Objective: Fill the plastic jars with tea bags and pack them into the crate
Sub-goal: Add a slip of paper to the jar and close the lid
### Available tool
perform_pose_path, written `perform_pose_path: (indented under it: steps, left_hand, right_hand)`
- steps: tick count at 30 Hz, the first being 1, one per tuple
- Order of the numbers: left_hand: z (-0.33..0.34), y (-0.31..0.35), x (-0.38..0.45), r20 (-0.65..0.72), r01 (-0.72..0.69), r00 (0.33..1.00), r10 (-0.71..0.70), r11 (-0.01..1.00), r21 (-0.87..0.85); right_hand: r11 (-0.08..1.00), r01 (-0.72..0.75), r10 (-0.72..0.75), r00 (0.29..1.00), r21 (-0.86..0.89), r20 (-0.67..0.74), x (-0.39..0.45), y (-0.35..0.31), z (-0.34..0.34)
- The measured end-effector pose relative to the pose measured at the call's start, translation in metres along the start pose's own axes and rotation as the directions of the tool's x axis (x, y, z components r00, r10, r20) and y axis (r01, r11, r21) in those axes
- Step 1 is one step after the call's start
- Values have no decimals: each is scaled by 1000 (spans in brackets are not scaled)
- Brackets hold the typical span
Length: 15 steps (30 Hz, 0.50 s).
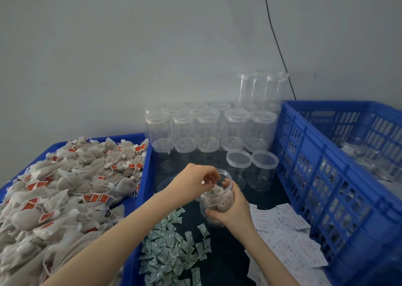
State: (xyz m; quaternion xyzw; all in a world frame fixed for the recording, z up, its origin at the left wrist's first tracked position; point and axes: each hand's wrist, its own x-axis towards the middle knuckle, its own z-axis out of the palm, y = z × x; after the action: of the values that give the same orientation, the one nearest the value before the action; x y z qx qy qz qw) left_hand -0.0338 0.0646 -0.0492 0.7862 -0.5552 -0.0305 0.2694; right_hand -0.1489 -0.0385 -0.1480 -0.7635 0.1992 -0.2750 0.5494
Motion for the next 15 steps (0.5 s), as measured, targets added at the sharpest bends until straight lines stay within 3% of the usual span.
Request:
perform_pose_path:
  steps: [2,5,8,11,13,15]
  left_hand:
    - [1,3,6,-27,-42,999,42,999,13]
    - [7,8,14,-220,-59,975,41,995,-75]
    - [21,6,23,-414,90,889,-194,962,-258]
    - [45,0,34,-287,313,856,-430,873,-374]
    - [70,0,37,-117,358,909,-399,895,-267]
    - [100,6,36,15,300,954,-301,945,-134]
  right_hand:
    - [1000,-7,7,1000,-3,-20,1,0,-10]
    - [999,-32,32,998,7,-51,2,1,-26]
    - [999,-36,37,994,10,-100,5,3,-43]
    - [1000,-29,28,987,0,-161,8,4,-61]
    - [1000,-19,14,981,-24,-191,10,4,-73]
    - [999,-18,8,976,-42,-218,12,5,-83]
